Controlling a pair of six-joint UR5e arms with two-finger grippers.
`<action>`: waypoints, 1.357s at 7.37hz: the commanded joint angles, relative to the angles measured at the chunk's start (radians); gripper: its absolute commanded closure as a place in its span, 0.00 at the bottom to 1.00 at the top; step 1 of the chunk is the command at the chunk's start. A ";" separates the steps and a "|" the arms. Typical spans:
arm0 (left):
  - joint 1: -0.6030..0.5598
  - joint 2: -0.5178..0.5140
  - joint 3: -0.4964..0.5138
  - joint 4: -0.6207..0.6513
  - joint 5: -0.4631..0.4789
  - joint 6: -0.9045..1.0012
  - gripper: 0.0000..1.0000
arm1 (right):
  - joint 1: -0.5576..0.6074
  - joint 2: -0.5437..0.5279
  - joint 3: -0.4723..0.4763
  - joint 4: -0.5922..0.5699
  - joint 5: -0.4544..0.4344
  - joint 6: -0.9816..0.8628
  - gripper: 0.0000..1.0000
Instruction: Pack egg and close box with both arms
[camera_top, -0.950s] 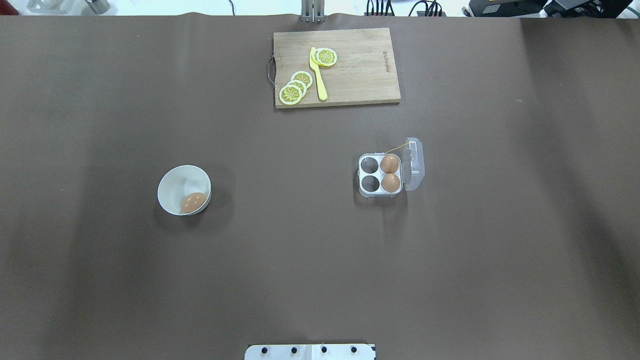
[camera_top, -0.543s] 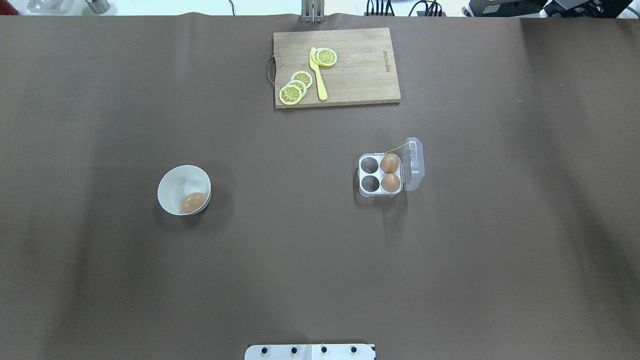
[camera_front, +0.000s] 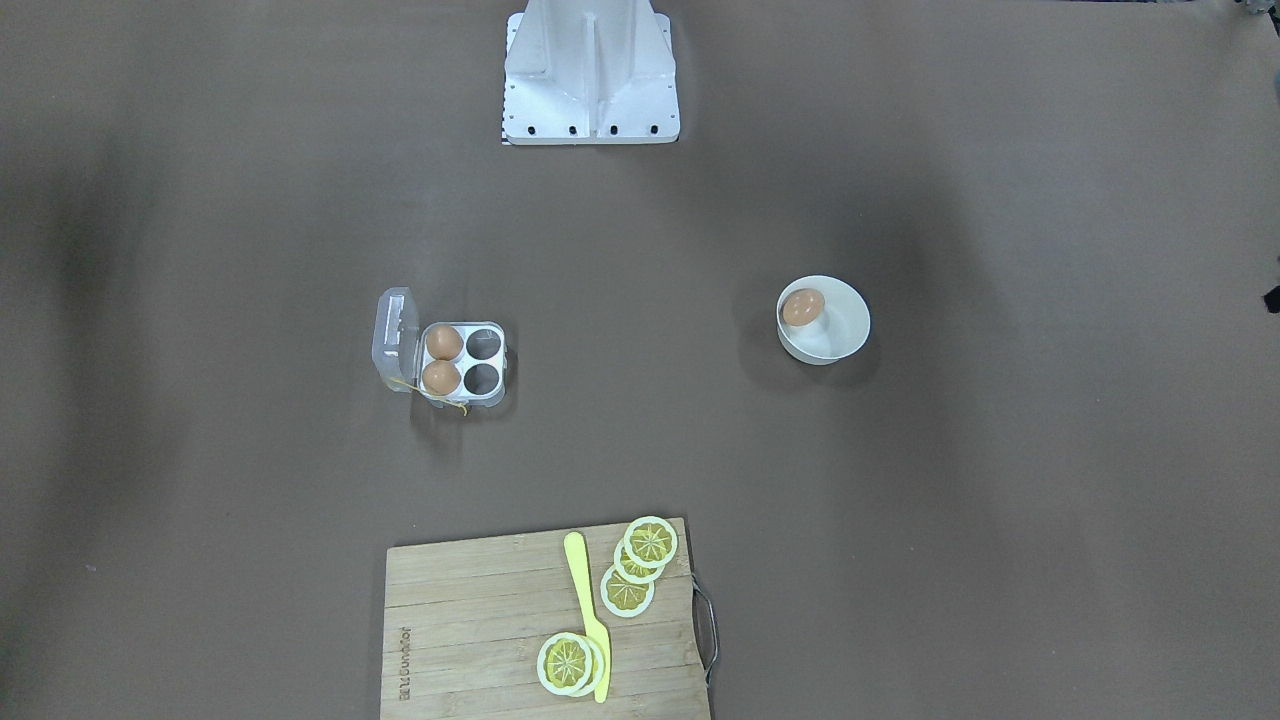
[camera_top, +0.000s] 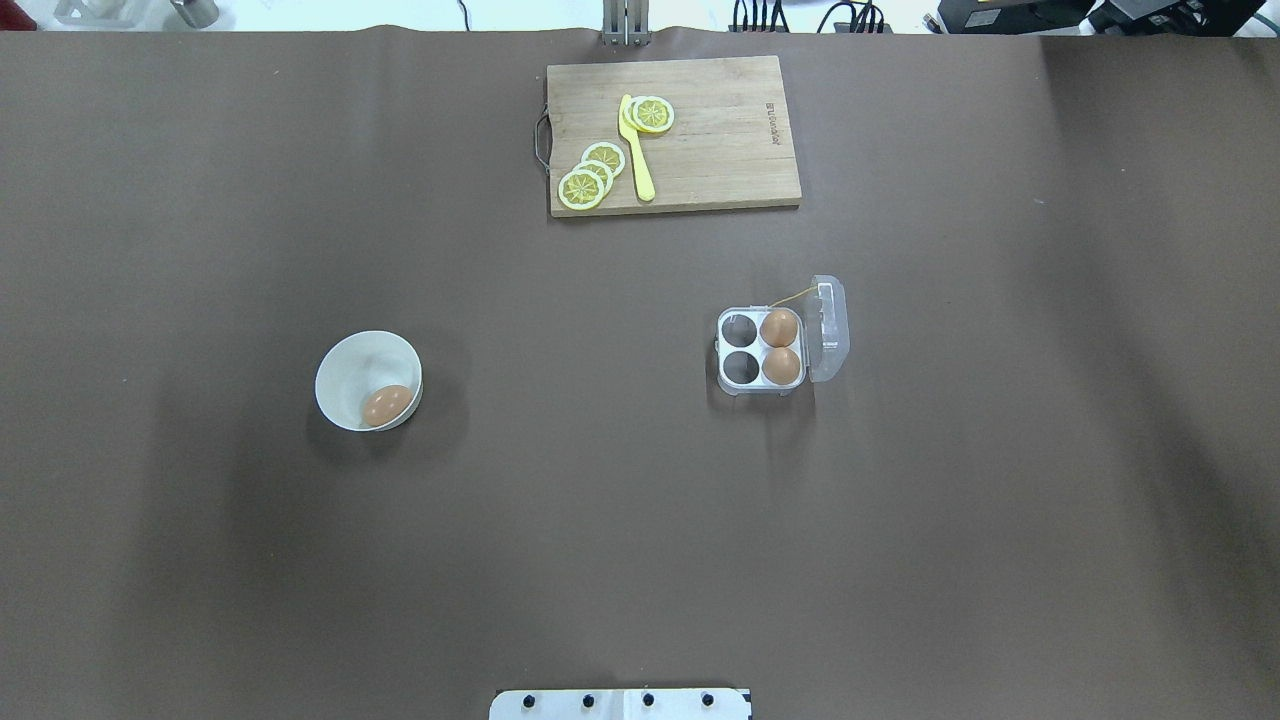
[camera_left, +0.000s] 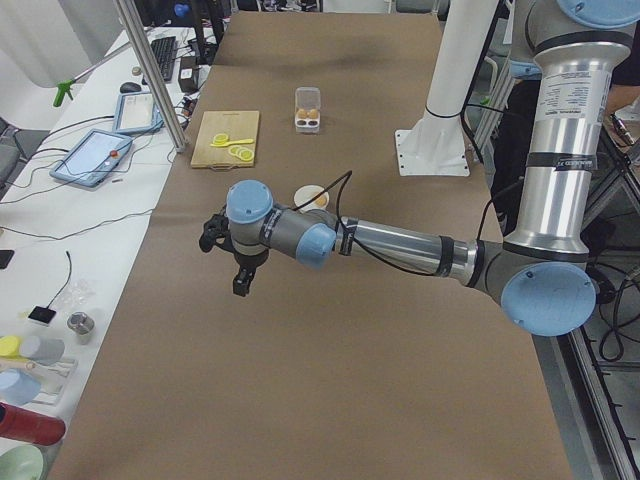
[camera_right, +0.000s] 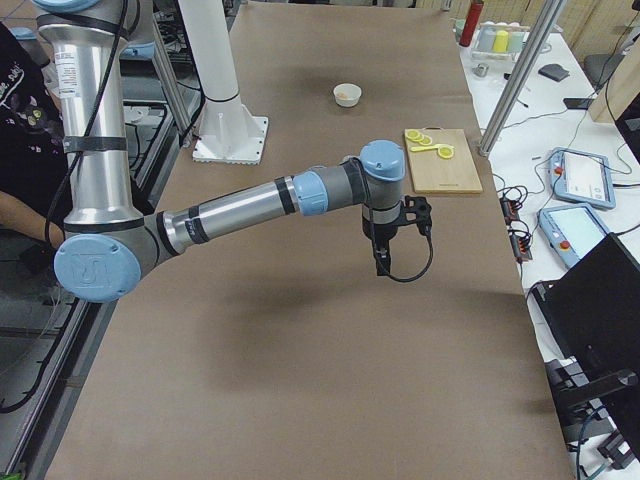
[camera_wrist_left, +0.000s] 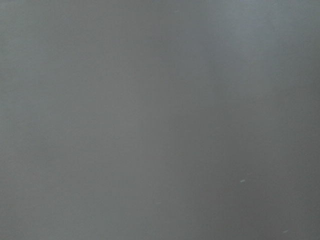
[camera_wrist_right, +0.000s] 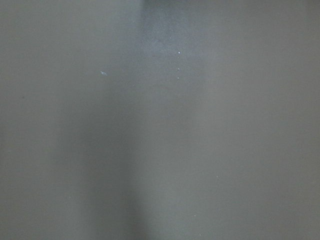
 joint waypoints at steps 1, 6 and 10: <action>0.155 -0.081 -0.054 0.003 0.004 -0.165 0.03 | -0.003 -0.003 -0.004 -0.004 -0.001 0.005 0.00; 0.461 -0.338 -0.071 0.167 0.155 -0.326 0.04 | -0.003 -0.026 -0.018 0.000 0.002 -0.007 0.00; 0.592 -0.353 -0.054 0.170 0.170 -0.339 0.15 | -0.003 -0.026 -0.036 0.000 0.001 -0.009 0.00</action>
